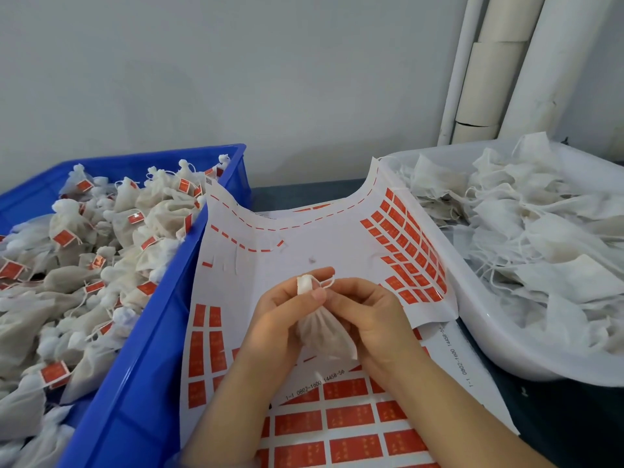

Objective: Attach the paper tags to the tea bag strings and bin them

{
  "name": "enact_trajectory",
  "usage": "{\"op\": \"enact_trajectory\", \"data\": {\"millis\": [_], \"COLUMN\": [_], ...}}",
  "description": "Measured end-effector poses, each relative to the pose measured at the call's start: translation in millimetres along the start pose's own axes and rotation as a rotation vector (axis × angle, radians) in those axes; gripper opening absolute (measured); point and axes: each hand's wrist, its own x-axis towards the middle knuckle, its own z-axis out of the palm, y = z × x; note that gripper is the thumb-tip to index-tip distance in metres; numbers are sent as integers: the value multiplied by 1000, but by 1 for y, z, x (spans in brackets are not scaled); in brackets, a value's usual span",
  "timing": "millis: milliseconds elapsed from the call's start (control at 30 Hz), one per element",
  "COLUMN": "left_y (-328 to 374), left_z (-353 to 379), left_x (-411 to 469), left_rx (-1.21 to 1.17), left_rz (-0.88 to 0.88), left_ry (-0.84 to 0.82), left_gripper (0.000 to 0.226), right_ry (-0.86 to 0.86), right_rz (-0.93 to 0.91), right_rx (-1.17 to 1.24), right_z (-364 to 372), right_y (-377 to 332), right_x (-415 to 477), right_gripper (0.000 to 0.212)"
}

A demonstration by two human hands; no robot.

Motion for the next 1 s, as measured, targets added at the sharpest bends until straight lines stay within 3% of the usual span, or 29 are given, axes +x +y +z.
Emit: {"op": "enact_trajectory", "data": {"millis": [100, 200, 333, 600, 800, 1000], "left_y": [0, 0, -2, -5, 1, 3], "left_z": [-1, 0, 5, 15, 11, 7], "left_x": [0, 1, 1, 0, -1, -2], "left_rx": [7, 54, 159, 265, 196, 290], "left_rz": [4, 15, 42, 58, 54, 178], "left_ry": [-9, -6, 121, 380, 322, 203], "left_gripper": [33, 38, 20, 25, 24, 40], "right_ry": [-3, 32, 82, 61, 74, 117], "right_rz": [-34, -82, -254, -384, -403, -463], "right_rx": [-24, -81, -228, -387, -415, -396], "right_z": [0, -1, 1, 2, 1, 1], "right_y": [-1, -1, -1, 1, -1, -2], "right_x": [-2, -2, -4, -7, -7, -7], "right_gripper": [31, 7, 23, 30, 24, 28]}}
